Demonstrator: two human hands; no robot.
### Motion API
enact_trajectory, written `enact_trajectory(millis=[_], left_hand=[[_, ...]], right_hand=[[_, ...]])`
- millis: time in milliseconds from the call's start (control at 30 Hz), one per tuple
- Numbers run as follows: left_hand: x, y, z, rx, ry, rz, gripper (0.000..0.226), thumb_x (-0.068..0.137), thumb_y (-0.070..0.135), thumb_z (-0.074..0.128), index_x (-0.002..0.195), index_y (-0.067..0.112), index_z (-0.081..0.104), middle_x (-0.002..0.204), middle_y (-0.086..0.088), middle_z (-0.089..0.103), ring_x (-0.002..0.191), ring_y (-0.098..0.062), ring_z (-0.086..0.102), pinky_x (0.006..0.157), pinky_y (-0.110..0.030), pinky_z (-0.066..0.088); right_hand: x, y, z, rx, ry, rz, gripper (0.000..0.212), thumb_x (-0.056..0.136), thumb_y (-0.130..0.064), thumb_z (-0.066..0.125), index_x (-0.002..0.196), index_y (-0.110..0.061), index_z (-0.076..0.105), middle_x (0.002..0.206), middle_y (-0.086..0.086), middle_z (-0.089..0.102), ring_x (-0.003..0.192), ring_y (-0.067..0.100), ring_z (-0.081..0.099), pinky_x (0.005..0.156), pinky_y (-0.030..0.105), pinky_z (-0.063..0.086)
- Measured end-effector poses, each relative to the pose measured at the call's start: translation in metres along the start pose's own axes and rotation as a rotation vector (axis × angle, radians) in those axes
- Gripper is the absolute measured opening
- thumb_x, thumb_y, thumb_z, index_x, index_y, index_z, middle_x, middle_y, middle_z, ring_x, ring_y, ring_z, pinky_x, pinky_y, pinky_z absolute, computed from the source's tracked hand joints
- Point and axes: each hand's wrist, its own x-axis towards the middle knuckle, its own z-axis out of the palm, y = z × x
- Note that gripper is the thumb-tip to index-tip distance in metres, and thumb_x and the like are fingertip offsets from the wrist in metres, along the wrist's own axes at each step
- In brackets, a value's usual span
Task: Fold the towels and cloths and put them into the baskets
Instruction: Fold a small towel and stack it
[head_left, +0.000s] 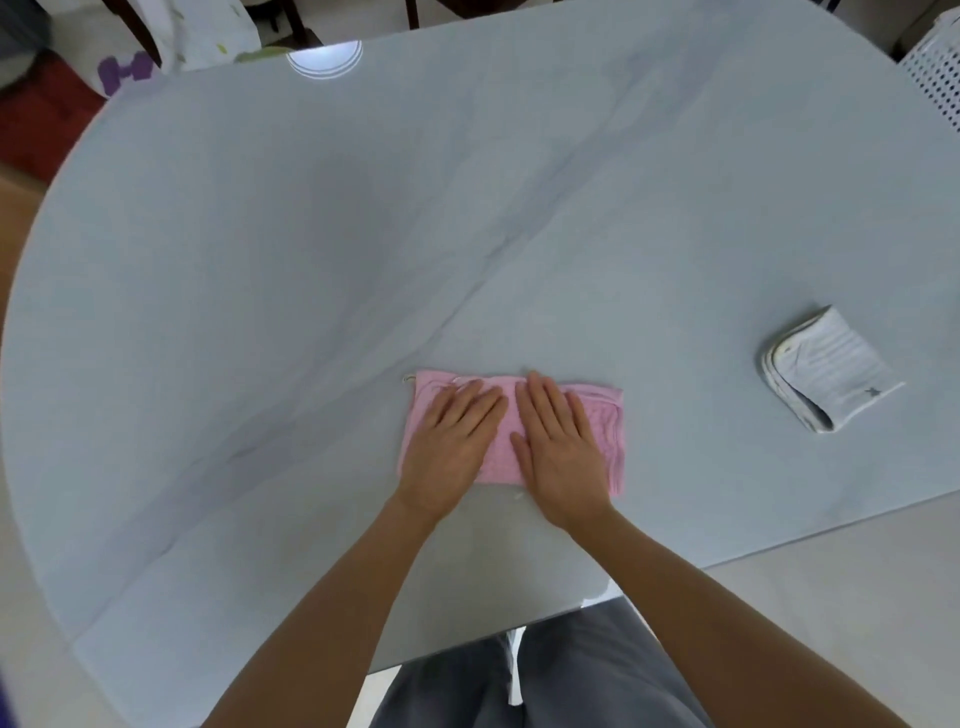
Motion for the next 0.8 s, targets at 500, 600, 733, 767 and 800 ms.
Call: enact_trajectory(millis=[500, 600, 733, 767, 800], left_hand=[[0.001, -0.005, -0.012, -0.100, -0.315, -0.640, 0.084, 0.089, 0.067, 0.020, 0.153, 0.012, 0.020, 0.159, -0.016, 0.012, 0.144, -0.045, 0.012, 0.115, -0.055, 0.001], [0.012, 0.004, -0.028, -0.265, -0.172, -1.002, 0.068, 0.098, 0.052, 0.031, 0.149, 0.008, 0.028, 0.153, -0.024, 0.027, 0.138, -0.039, 0.029, 0.110, -0.047, 0.026], [0.023, 0.002, -0.041, -0.360, -0.157, -1.321, 0.058, 0.099, 0.043, 0.040, 0.136, -0.002, 0.038, 0.136, -0.023, 0.043, 0.125, -0.036, 0.040, 0.097, -0.044, 0.034], [0.026, 0.001, -0.042, -0.371, -0.192, -1.333, 0.059, 0.099, 0.044, 0.040, 0.134, -0.003, 0.038, 0.134, -0.023, 0.045, 0.124, -0.037, 0.042, 0.097, -0.043, 0.035], [0.029, -0.001, -0.043, -0.373, -0.228, -1.331, 0.060, 0.099, 0.046, 0.040, 0.132, -0.004, 0.038, 0.133, -0.023, 0.047, 0.123, -0.037, 0.044, 0.097, -0.043, 0.037]], right_hand=[[0.008, 0.008, 0.004, -0.107, -0.047, 0.087, 0.057, 0.096, -0.035, 0.025, 0.152, -0.024, 0.023, 0.159, 0.004, 0.016, 0.146, 0.031, 0.013, 0.116, 0.055, 0.004], [0.009, 0.005, 0.003, -0.110, -0.054, 0.114, 0.056, 0.096, -0.038, 0.024, 0.151, -0.025, 0.024, 0.159, 0.006, 0.018, 0.145, 0.036, 0.014, 0.115, 0.054, -0.004], [0.012, 0.003, 0.003, -0.142, -0.081, 0.101, 0.058, 0.096, -0.043, 0.022, 0.151, -0.025, 0.025, 0.159, 0.008, 0.017, 0.144, 0.039, 0.014, 0.113, 0.060, 0.002], [0.012, 0.002, 0.003, -0.151, -0.082, 0.099, 0.058, 0.096, -0.044, 0.022, 0.151, -0.024, 0.025, 0.159, 0.009, 0.016, 0.144, 0.040, 0.014, 0.113, 0.061, 0.004], [0.012, 0.003, 0.004, -0.160, -0.084, 0.098, 0.059, 0.096, -0.044, 0.021, 0.151, -0.024, 0.024, 0.159, 0.009, 0.016, 0.145, 0.040, 0.013, 0.113, 0.062, 0.005]])
